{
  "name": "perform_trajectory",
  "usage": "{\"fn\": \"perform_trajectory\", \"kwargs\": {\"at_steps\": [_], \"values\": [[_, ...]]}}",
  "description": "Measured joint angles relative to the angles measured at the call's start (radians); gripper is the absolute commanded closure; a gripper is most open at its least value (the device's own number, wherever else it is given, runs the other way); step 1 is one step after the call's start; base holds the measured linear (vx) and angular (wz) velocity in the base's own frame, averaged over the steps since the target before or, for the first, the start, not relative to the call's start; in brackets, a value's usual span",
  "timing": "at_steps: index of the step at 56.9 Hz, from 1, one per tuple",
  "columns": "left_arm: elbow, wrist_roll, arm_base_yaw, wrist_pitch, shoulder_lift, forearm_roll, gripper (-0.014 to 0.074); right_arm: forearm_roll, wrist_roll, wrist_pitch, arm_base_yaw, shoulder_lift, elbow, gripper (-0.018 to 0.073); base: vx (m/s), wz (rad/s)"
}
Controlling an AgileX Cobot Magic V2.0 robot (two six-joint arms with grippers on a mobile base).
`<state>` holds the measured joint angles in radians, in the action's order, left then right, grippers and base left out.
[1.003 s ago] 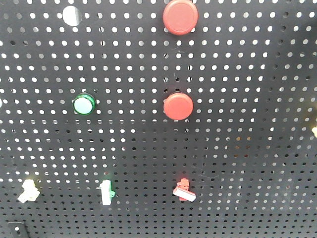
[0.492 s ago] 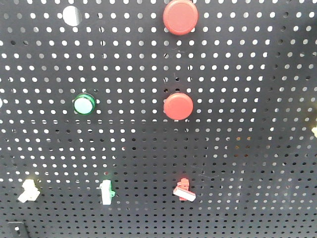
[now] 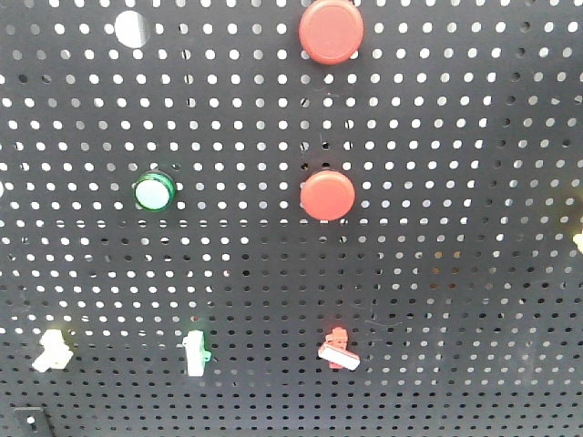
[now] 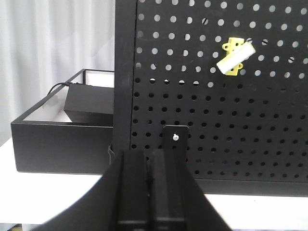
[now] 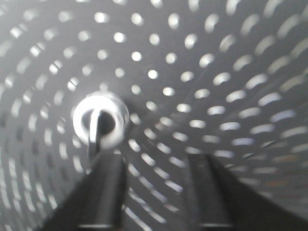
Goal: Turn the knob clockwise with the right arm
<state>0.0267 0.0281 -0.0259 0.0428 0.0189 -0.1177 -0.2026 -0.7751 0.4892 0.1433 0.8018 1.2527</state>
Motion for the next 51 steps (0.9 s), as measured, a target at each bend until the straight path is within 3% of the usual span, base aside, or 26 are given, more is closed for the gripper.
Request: {"fn": "perform_trajectory", "kwargs": {"at_steps": [6,15,23,30,41,51], "values": [[0.0,0.0,0.0,0.0,0.0,0.0,0.0603,0.0,0.24,0.095,0.0,-0.071,0.0,0.0575,0.0,0.0],[0.0,0.0,0.0,0.0,0.0,0.0,0.0603,0.05,0.615,0.265,0.0,-0.183,-0.002,0.0573,0.0,0.0],[0.0,0.0,0.0,0.0,0.0,0.0,0.0603,0.186,0.873,0.27,0.0,-0.305,-0.085,0.0571,0.0,0.0],[0.0,0.0,0.0,0.0,0.0,0.0,0.0603,0.267,0.942,0.159,0.0,-0.385,-0.231,0.0568,0.0,0.0],[0.0,0.0,0.0,0.0,0.0,0.0,0.0603,0.28,0.957,-0.104,0.0,-0.396,-0.463,0.0568,0.0,0.0],[0.0,0.0,0.0,0.0,0.0,0.0,0.0603,0.281,0.958,-0.167,0.0,-0.396,-0.606,0.0568,0.0,0.0]]}}
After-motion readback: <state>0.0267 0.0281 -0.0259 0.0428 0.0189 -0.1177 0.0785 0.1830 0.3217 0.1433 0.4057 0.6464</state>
